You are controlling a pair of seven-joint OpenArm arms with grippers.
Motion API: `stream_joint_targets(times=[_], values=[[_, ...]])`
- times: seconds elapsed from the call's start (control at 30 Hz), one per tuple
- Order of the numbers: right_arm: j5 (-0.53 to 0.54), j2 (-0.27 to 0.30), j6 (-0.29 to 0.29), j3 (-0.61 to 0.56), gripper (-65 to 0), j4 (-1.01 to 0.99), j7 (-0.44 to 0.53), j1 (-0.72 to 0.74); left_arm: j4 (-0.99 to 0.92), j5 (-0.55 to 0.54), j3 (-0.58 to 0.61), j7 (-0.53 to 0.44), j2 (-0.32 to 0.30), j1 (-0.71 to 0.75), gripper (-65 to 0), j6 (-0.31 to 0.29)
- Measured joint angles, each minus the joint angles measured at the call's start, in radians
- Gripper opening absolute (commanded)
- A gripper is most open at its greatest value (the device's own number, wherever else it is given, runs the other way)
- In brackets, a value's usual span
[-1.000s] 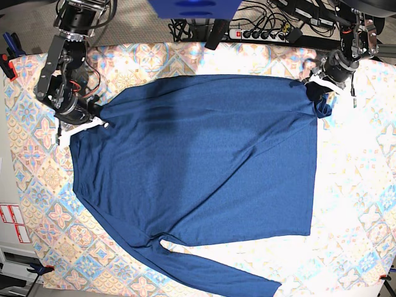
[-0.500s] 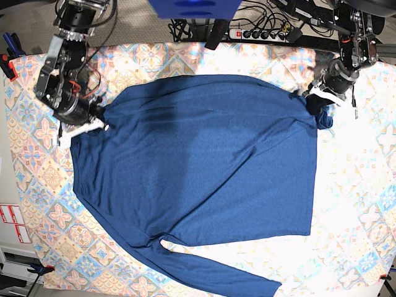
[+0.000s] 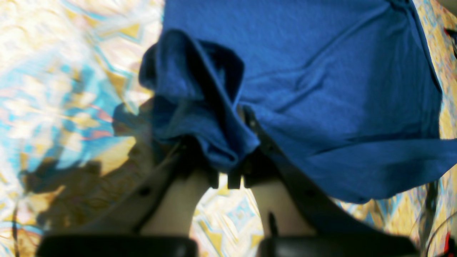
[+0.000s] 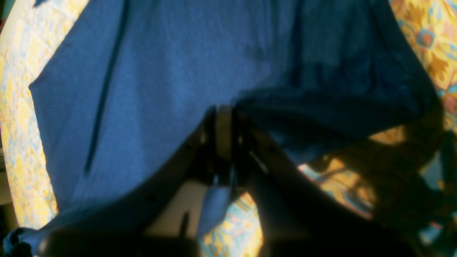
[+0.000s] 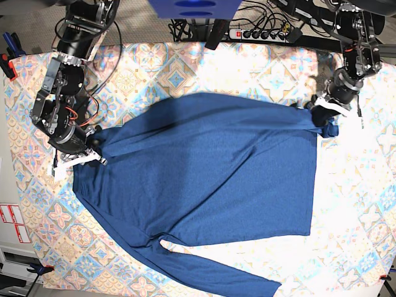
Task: Fold the T-shirt properly
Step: 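Pull both held corners away from the hem, sliding the shirt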
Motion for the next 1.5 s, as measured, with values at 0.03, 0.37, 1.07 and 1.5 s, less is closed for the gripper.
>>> stream_joint_targets(times=[0.03, 0.37, 1.07, 1.5], values=[[-0.001, 0.0, -0.001, 0.0, -64.8, -0.011, -0.001, -0.002, -0.009, 0.0, -0.01, -0.003, 0.003, -0.009, -65.0, 0.0], [0.011, -0.002, 0.003, -0.001, -64.8, -0.11, 0.033, 0.094, -0.114, 0.001, -0.027, 0.001, 0.012, -0.061, -65.0, 0.005], [-0.075, 0.016, -0.001, 0.0, -64.8, -0.247, 0.096, 0.179, -0.256, 0.005, -0.025, -0.001, 0.013, -0.237, -65.0, 0.003], [-0.117, 0.018, 0.0, 0.0, -64.6, -0.255, 0.131, 0.174, -0.337, 0.005, -0.022, 0.002, 0.013, -0.302, -65.0, 0.0]])
